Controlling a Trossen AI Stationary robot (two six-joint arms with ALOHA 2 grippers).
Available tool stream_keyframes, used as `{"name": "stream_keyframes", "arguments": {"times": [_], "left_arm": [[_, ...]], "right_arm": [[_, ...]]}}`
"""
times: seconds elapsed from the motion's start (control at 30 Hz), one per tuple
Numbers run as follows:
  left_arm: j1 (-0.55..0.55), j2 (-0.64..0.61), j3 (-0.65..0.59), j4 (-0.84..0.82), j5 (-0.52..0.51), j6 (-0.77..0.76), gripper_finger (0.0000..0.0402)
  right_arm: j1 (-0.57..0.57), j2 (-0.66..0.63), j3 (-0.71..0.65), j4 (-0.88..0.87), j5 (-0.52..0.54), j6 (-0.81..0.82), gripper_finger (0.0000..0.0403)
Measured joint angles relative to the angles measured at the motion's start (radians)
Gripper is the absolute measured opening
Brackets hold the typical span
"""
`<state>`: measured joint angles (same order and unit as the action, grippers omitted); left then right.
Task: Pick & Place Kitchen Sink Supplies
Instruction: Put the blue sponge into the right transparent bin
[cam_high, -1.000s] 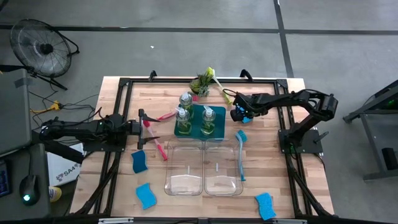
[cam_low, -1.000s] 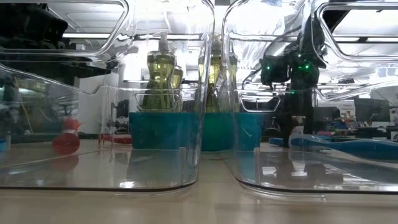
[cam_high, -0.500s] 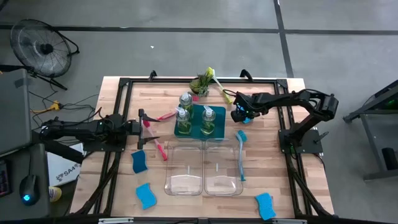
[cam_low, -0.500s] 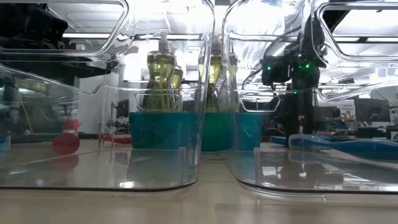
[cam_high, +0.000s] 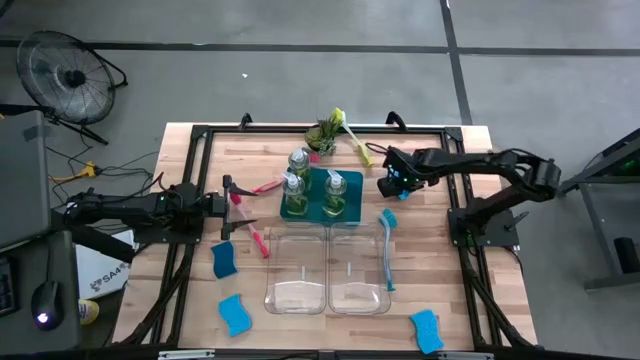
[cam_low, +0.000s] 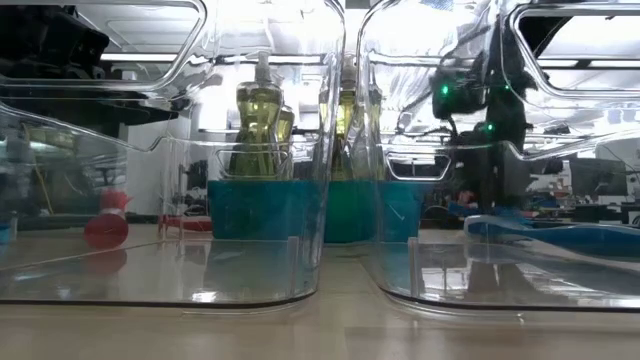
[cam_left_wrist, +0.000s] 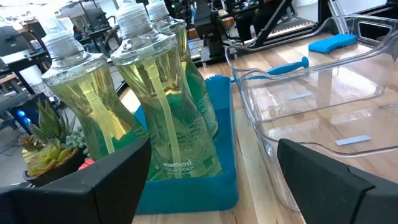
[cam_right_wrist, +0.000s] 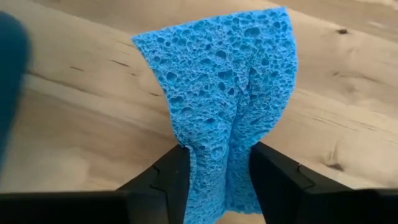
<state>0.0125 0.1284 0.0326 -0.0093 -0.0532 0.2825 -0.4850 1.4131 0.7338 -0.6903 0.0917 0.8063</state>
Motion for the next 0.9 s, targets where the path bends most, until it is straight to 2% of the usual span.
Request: {"name": "stream_keyframes", "arguments": {"times": [0.4,0.67,0.9], "left_arm": [[0.000,0.000,0.000,0.000,0.000,0.000,0.0344],[0.000,0.000,0.000,0.000,0.000,0.000,0.0344],[0.000,0.000,0.000,0.000,0.000,0.000,0.0344]], "right_arm": [[0.051,-0.263,0.002,-0.066,-0.101,0.045,0.0144],[0.176,-0.408,0.003,-0.067,-0.144,0.083,0.0144],[0.309,-0.461,0.003,-0.056,-0.152,0.103,0.0145]]}}
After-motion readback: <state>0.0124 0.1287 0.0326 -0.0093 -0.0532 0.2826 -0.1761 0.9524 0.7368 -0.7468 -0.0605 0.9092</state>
